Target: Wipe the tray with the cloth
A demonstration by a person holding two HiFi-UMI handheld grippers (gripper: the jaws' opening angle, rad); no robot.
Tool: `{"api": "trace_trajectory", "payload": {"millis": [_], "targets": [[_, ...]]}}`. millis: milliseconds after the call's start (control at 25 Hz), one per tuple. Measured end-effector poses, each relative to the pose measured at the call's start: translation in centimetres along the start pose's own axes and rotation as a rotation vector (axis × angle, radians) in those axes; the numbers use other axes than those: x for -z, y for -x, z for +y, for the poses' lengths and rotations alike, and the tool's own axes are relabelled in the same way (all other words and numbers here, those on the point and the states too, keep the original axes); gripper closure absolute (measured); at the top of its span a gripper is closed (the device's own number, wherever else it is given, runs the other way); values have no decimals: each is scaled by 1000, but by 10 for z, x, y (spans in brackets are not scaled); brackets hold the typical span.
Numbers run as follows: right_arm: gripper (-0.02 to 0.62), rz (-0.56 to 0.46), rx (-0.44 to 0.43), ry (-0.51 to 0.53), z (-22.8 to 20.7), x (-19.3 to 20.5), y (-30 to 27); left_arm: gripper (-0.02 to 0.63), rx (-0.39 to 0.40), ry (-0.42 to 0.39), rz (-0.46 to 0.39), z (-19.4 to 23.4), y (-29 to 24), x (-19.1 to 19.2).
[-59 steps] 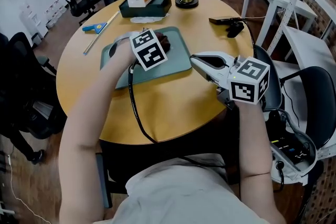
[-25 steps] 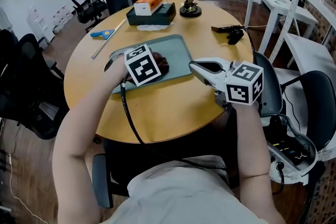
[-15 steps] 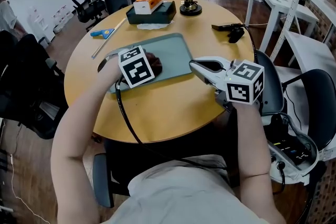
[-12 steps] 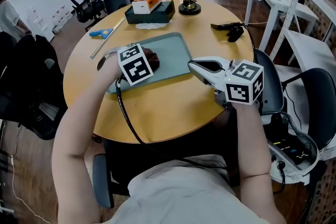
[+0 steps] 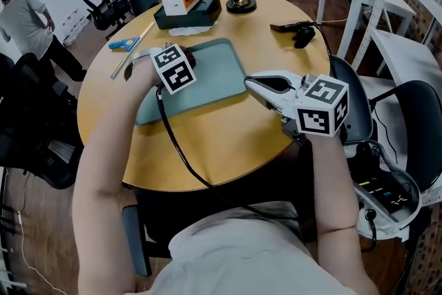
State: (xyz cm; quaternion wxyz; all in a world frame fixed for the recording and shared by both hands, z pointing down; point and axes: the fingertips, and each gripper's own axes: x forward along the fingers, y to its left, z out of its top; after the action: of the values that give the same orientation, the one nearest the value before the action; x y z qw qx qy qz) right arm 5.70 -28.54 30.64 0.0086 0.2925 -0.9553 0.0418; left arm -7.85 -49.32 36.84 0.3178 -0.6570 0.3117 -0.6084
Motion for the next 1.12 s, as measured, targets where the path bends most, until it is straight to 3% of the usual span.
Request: {"api": "trace_trajectory", "payload": {"millis": [280,400,560,920,1120], "targets": [[594,-7,-8,9,3,-4,1,233,-152,-23,82,18,-17,14],[594,-9,-7,12,4,-5,3,236,-162,-17,70,16,-16,17],[594,-20,-6,14,3,-8,3,236,-103,-46,40,0,3,20],[594,-18,-45,27,15,-9,-13,236,60,36,-45,-51,70,34],[594,-10,-36,21,15,-6,-12,236,149,11,-131,-72,91,27]]}}
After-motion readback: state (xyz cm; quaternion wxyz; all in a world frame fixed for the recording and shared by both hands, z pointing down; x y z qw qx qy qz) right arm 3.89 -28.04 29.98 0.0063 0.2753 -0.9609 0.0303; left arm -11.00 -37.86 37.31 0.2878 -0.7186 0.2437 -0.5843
